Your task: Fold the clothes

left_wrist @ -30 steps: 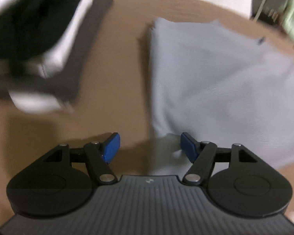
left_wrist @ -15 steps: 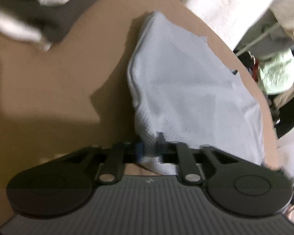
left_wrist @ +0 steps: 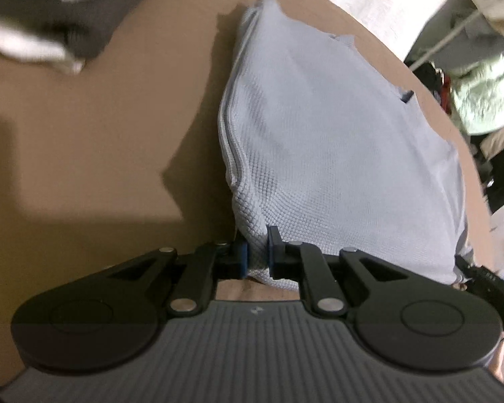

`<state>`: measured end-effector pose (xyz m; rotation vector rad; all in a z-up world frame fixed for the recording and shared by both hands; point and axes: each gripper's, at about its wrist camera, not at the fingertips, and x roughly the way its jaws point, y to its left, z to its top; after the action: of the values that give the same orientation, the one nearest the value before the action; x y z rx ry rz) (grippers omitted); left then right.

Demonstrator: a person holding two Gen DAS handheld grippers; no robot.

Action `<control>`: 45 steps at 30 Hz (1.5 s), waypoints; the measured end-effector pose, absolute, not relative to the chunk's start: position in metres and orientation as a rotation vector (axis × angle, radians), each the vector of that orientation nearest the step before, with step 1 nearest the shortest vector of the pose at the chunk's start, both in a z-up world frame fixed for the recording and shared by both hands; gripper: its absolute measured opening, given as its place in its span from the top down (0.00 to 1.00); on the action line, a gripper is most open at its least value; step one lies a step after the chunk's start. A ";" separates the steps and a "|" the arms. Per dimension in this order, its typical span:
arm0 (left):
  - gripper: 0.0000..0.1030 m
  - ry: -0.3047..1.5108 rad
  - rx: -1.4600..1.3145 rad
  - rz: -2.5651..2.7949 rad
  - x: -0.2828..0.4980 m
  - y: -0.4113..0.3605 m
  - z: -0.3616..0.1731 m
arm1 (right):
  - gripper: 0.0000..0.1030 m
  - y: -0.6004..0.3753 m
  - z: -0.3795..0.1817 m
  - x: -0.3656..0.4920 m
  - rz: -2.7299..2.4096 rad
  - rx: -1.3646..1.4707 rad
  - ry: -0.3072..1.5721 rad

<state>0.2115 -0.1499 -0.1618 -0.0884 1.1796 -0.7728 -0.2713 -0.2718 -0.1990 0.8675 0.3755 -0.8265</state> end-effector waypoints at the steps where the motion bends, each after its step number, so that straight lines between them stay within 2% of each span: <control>1: 0.89 1.172 -0.074 -0.769 0.207 -0.149 -0.161 | 0.94 -0.269 -0.201 -0.272 -0.831 0.877 0.356; 6: 0.84 1.140 -0.025 -0.710 0.202 -0.136 -0.145 | 0.94 -0.279 -0.192 -0.278 -0.818 0.896 0.364; 10: 0.86 0.932 0.140 -0.542 0.198 -0.118 -0.121 | 0.94 -0.261 -0.195 -0.280 -0.836 0.837 0.398; 14: 0.86 1.000 -0.061 -0.694 0.209 -0.095 -0.122 | 0.94 -0.261 -0.200 -0.275 -0.838 0.818 0.408; 19: 0.85 1.088 0.048 -0.743 0.197 -0.132 -0.153 | 0.94 -0.251 -0.189 -0.263 -0.837 0.665 0.453; 22: 0.84 1.161 -0.004 -0.728 0.204 -0.127 -0.162 | 0.94 -0.249 -0.194 -0.265 -0.819 0.641 0.468; 24: 0.84 1.153 -0.037 -0.715 0.209 -0.118 -0.156 | 0.94 -0.252 -0.194 -0.263 -0.833 0.668 0.471; 27: 0.84 1.100 -0.027 -0.684 0.214 -0.107 -0.147 | 0.92 -0.250 -0.174 -0.242 -0.839 0.563 0.521; 30: 0.84 1.070 -0.054 -0.689 0.222 -0.098 -0.142 | 0.92 -0.238 -0.133 -0.208 -0.703 0.396 0.534; 34: 0.84 1.040 -0.278 -0.839 0.236 -0.096 -0.139 | 0.92 -0.216 -0.075 -0.144 -0.492 0.196 0.542; 37: 0.84 0.999 -0.375 -0.927 0.244 -0.096 -0.139 | 0.92 -0.197 -0.044 -0.079 -0.307 0.175 0.510; 41: 0.84 0.958 -0.451 -0.997 0.252 -0.096 -0.137 | 0.93 -0.139 -0.048 -0.004 -0.030 0.133 0.524; 45: 0.84 1.015 -0.547 -0.959 0.258 -0.087 -0.162 | 0.93 -0.100 -0.124 0.038 0.122 0.261 0.684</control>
<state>0.2579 -0.0872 -0.1618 -0.5466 1.0145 -0.9591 0.0385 -0.1002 -0.1240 0.2608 0.6841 0.1218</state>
